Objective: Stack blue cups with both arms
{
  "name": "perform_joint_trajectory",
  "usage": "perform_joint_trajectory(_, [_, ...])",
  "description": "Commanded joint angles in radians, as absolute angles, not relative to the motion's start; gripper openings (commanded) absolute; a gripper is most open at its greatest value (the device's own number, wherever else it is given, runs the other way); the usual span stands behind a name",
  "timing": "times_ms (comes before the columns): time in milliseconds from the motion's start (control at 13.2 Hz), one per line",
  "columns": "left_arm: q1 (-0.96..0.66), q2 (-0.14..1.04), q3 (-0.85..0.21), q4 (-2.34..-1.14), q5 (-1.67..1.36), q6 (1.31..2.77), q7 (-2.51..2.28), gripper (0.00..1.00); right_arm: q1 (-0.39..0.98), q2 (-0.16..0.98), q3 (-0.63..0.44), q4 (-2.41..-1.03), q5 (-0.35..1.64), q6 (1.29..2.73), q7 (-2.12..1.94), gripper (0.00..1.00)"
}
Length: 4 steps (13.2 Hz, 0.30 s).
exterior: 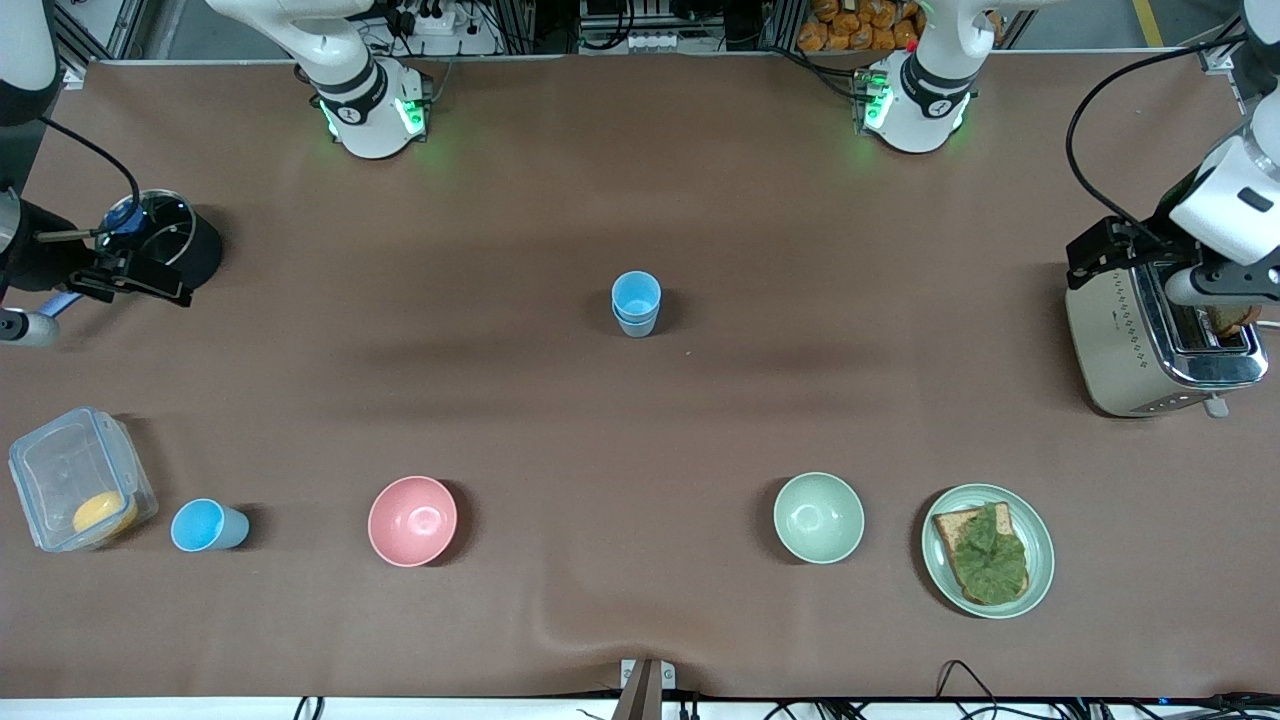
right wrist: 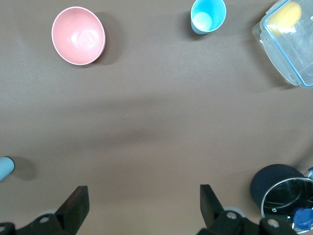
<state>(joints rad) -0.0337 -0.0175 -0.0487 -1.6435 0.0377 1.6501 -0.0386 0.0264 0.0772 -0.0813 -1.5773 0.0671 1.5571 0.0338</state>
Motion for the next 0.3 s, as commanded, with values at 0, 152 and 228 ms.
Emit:
perform_joint_trajectory(0, [-0.021, -0.031, -0.055, -1.615, -0.006, 1.597, -0.018, 1.0, 0.009, 0.084, -0.069, -1.559, 0.06, 1.542, 0.023, 1.0])
perform_joint_trajectory(152, [-0.023, -0.022, -0.051, -1.583, -0.035, 1.583, -0.023, 1.0, 0.009, 0.084, -0.069, -1.559, 0.06, 1.542, 0.025, 1.0])
perform_joint_trajectory(228, [-0.023, -0.021, -0.052, -1.583, -0.034, 1.58, -0.025, 1.0, 0.009, 0.084, -0.069, -1.559, 0.06, 1.542, 0.025, 1.0])
